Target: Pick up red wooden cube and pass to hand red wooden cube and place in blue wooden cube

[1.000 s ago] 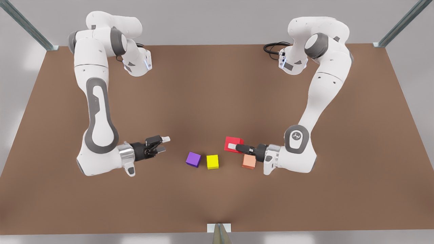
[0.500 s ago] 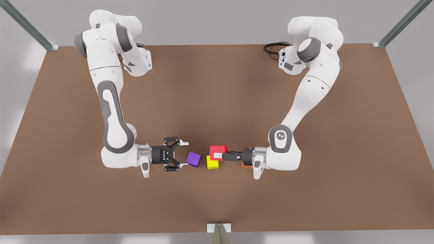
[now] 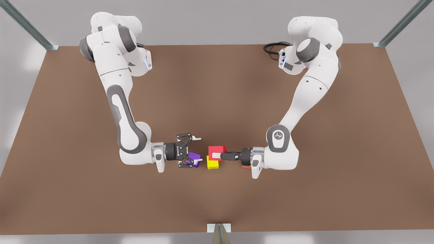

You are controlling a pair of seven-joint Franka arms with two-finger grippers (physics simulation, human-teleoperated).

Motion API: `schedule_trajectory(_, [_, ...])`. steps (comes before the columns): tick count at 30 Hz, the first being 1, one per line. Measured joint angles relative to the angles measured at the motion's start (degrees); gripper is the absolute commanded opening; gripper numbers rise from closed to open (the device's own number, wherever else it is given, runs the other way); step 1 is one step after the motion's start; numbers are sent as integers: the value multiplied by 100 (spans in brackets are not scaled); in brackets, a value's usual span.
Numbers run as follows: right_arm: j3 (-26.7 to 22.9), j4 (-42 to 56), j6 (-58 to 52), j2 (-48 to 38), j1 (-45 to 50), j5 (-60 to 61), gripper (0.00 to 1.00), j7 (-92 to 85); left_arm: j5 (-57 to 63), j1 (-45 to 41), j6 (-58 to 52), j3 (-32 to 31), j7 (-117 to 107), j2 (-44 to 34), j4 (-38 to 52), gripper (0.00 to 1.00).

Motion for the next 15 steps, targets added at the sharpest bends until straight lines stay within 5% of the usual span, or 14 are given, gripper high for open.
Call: schedule_trajectory(15, [297, 417, 460, 343, 65, 71, 100, -971, -34, -42, 31, -78, 394, -3, -2, 69])
